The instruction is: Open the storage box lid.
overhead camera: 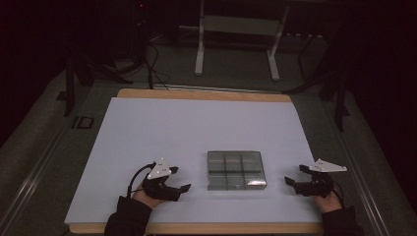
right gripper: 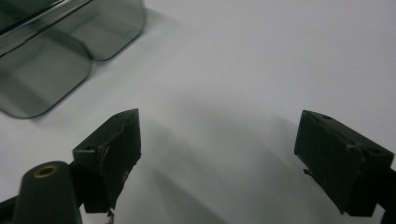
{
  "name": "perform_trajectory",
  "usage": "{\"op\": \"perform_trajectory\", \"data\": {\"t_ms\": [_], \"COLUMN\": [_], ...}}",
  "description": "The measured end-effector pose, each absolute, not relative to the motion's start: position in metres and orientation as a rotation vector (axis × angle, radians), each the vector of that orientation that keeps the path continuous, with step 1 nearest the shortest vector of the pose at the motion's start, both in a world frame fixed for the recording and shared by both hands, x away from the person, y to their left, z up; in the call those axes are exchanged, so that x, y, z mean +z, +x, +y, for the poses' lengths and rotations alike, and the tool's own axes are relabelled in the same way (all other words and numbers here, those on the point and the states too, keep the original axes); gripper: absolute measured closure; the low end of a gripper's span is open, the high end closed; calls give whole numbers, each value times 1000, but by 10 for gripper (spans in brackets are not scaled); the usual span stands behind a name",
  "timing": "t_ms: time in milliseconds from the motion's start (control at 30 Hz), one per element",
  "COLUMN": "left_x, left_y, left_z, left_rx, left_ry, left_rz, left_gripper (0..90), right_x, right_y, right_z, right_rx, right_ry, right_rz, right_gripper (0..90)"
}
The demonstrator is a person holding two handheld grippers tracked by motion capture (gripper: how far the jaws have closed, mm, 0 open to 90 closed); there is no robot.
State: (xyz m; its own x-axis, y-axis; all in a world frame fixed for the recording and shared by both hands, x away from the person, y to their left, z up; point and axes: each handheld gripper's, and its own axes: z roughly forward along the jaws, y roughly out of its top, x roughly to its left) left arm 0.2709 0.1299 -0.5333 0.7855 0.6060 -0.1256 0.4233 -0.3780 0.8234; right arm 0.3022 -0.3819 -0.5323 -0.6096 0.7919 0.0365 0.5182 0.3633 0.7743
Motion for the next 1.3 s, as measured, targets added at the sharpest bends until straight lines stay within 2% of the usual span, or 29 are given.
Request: {"op": "perform_trajectory", "data": {"t_ms": [33,67,167,300,400,433,467,700,733,767,800,867,1300], "left_x": [-533,-534,-535,-535,-535,-535,-535,-537,-537,-536,-536,-535,-534], "left_y": [272,273,277,280,283,283,284,288,288,287,286,287,285], "left_z": [126,122,116,108,100,100,95,83,83,82,82,81,74], "left_rx": [231,229,224,216,219,219,231,271,271,285,293,304,292], "left_ry": [2039,2050,2078,2097,2138,2138,2163,2186,2186,2180,2167,2154,2140], "left_rz": [757,747,731,708,686,686,665,631,631,618,607,595,553], "left_gripper": [247,329,377,470,538,556,601,801,835,835,877,900,900], "right_x": [-532,-533,-534,-534,-534,-534,-533,-531,-531,-531,-532,-533,-525], "right_y": [302,302,302,303,303,303,304,305,305,304,302,300,301], "right_z": [-379,-374,-368,-360,-354,-354,-352,-338,-338,-335,-331,-325,-318], "right_rx": [1121,1124,1122,1134,1116,1116,1106,1121,1121,1131,1148,1157,1233], "right_ry": [1116,1075,1024,986,930,930,881,805,805,788,752,720,696], "right_rz": [2316,2357,2400,2454,2498,2498,2516,2560,2560,2558,2564,2573,2560], "right_gripper": [156,156,158,264,427,427,546,814,814,869,898,900,900]}}
